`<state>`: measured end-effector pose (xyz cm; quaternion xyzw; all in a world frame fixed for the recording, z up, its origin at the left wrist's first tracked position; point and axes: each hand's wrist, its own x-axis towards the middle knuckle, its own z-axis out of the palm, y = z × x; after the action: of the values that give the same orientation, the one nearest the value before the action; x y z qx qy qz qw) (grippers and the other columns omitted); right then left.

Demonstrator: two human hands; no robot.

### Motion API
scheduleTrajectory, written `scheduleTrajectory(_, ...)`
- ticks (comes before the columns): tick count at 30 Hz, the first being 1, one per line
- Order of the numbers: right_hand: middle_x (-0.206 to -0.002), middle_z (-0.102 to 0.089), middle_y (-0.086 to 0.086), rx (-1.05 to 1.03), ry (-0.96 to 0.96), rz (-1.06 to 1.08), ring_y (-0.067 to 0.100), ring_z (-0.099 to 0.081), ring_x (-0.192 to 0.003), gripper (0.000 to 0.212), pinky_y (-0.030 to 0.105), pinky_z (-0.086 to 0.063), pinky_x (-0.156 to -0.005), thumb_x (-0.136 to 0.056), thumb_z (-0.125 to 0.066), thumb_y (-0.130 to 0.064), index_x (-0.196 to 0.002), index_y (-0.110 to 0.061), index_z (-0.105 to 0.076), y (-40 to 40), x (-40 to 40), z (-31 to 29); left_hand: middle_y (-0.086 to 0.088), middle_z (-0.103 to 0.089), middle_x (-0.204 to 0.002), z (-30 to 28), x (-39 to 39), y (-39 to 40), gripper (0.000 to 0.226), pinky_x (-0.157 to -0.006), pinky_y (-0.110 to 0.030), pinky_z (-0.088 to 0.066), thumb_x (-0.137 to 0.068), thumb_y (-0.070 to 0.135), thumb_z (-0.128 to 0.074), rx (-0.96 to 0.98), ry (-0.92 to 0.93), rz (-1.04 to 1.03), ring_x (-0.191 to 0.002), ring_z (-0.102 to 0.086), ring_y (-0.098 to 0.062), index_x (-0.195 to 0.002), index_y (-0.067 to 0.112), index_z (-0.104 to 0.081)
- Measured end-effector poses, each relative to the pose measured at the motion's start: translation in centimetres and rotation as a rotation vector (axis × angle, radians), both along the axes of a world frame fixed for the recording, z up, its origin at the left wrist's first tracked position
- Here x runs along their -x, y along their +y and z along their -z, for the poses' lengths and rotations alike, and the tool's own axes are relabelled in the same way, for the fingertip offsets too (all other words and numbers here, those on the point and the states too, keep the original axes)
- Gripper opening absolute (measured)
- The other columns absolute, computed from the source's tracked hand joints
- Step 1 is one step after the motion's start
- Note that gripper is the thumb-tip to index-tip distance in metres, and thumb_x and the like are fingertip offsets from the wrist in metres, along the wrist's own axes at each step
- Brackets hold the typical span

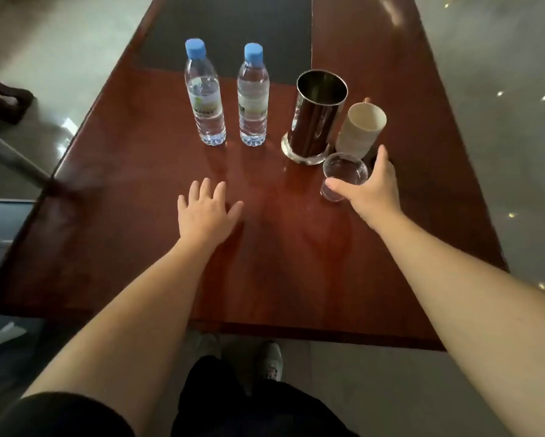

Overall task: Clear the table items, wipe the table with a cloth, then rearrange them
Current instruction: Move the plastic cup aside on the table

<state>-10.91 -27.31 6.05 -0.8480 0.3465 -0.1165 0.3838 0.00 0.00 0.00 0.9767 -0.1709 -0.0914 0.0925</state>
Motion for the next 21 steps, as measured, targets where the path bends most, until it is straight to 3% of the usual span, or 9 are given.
scheduleTrajectory(6, -0.161, -0.018, -0.001, -0.071, 0.014, 0.022, 0.017, -0.022, -0.144, 0.136, 0.025, -0.019, -0.102, -0.048, -0.08, -0.07, -0.154, -0.026, -0.007, -0.2, -1.1, 2.2, -0.009, -0.018, -0.162, 4.0, -0.8, 1.3, 0.077, -0.117, -0.055, -0.006, -0.09, 0.073, -0.024, -0.052, -0.076, 0.015, -0.15, -0.005, -0.028, -0.151, 0.026, -0.03)
scheduleTrajectory(11, -0.157, -0.027, 0.0, -0.046, 0.024, 0.057, 0.02, -0.031, -0.141, 0.129, 0.031, -0.03, -0.104, -0.052, -0.077, -0.07, -0.153, -0.025, -0.011, -0.2, -1.9, 3.1, -0.004, -0.016, -0.163, 5.4, -0.8, 2.0, 0.081, -0.119, -0.052, 0.0, -0.087, 0.078, -0.012, -0.031, -0.107, -0.01, -0.151, -0.003, -0.024, -0.153, 0.032, -0.025)
scheduleTrajectory(21, -0.148, -0.039, 0.0, 0.037, -0.043, 0.078, 0.017, -0.047, -0.128, 0.108, 0.038, -0.047, -0.1, -0.066, -0.077, -0.059, -0.151, -0.021, -0.023, 1.6, -2.6, 3.0, -0.003, -0.019, -0.163, 4.9, -0.6, 2.0, 0.081, -0.119, -0.052, -0.003, -0.087, 0.078, -0.012, -0.035, -0.123, -0.019, -0.151, -0.006, -0.024, -0.152, 0.033, -0.027)
